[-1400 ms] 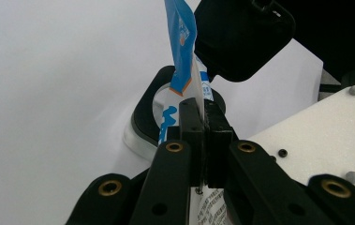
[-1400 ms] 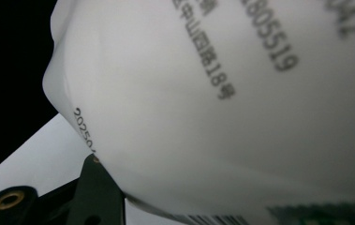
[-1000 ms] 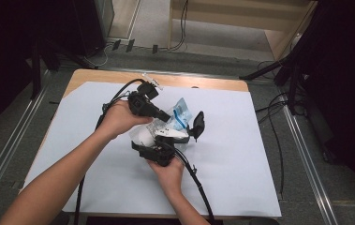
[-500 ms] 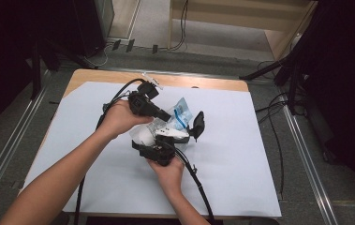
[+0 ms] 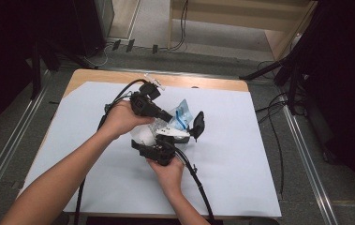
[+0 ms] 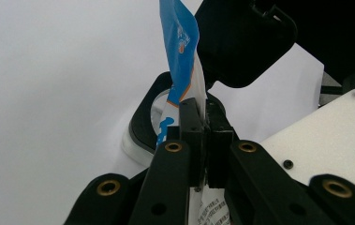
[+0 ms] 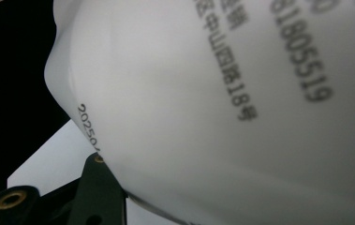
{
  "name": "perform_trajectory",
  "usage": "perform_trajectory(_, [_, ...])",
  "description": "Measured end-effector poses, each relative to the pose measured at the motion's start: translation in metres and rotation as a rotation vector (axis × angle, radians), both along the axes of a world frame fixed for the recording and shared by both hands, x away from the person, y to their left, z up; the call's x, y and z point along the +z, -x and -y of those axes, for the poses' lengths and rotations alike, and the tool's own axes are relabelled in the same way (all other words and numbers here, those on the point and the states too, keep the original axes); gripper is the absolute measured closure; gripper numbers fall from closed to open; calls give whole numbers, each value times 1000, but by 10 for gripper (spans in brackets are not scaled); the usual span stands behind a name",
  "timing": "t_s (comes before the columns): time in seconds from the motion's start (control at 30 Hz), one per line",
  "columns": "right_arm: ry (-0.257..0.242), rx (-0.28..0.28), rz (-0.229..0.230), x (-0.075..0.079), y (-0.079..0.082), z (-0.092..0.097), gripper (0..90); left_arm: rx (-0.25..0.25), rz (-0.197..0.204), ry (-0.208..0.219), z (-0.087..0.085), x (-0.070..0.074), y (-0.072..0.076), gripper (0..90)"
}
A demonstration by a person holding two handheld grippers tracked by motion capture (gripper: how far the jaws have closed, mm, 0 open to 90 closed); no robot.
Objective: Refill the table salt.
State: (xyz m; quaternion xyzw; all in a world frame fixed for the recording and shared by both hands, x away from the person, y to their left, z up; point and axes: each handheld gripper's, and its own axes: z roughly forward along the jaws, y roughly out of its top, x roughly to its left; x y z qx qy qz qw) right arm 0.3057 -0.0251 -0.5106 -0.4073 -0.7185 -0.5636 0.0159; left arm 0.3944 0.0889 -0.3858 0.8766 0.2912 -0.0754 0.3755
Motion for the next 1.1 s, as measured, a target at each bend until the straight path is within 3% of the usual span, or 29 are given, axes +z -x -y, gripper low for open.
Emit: perform_trajectory(1.1, [10,-4,2,3,-1,1,530,-8,5,-2,2,-1,0,897])
